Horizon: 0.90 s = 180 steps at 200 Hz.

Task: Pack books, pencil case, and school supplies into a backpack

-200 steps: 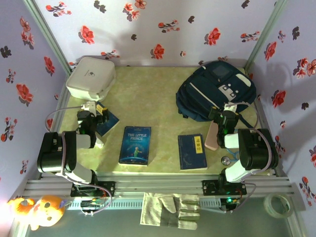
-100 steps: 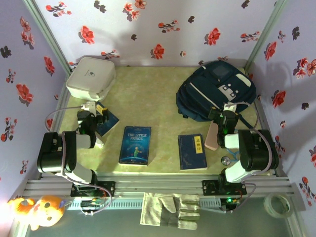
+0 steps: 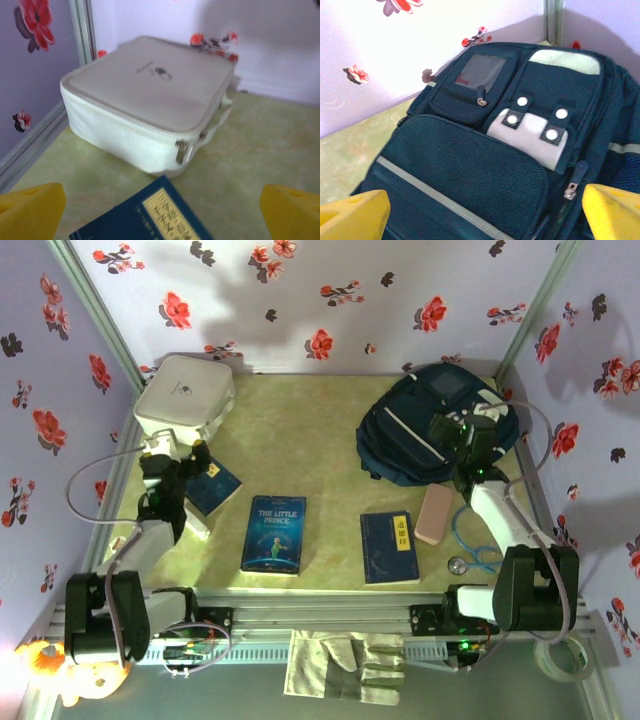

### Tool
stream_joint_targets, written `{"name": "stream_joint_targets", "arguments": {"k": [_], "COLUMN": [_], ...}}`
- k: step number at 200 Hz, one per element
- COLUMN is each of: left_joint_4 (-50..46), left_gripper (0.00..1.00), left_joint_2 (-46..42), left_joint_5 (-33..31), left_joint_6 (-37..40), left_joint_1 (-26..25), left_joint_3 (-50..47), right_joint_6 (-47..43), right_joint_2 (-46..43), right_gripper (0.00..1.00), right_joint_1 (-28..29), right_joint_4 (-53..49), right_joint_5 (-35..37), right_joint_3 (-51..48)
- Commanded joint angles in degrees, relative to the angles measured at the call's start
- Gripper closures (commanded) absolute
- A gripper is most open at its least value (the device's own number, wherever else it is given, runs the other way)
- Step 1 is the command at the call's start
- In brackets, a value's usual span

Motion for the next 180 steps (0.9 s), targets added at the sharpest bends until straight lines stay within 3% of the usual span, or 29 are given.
{"name": "stream_joint_targets", "arguments": {"k": [1,21,43,78,130,180], "left_joint_4": [-15.8,-25.5,-30.9,-31.0,-30.8,-30.7], "left_gripper": [0.00,0.00,0.00,0.00,0.00,0.00], "left_joint_2": [-3.7,-5.2,-5.7,-5.5,-5.6,-5.0], "left_joint_5": [-1.8,-1.6,3.0,12.2,16.8,17.0], "left_joint_6": [-11.1,-15.6,-15.2,-12.6,-12.4,-12.4], "left_joint_1": [-0.4,-0.5,-0.5,-0.6,-0.9,-1.7], "left_joint_3": [7.0,11.4,15.0,16.3,16.3,16.1], "right_joint_6": [8.0,10.0,11.5,13.1,13.8,15.3], "right_joint_2": [5.4,10.7,16.2,26.7,39.6,47.4], "right_gripper": [0.01,0.01,0.01,0.01,0.04,0.04], "right_joint_1": [0.7,1.5,2.0,2.9,6.2,12.5], "right_joint_4": [-15.6,-19.0,-18.4,-18.0,-20.0,-17.6], "right_joint_5": [-6.8,-9.3,-12.7,-18.6,-20.3,-20.7], "right_joint_3": [6.5,11.9,16.2,24.6,36.0,39.9]}}
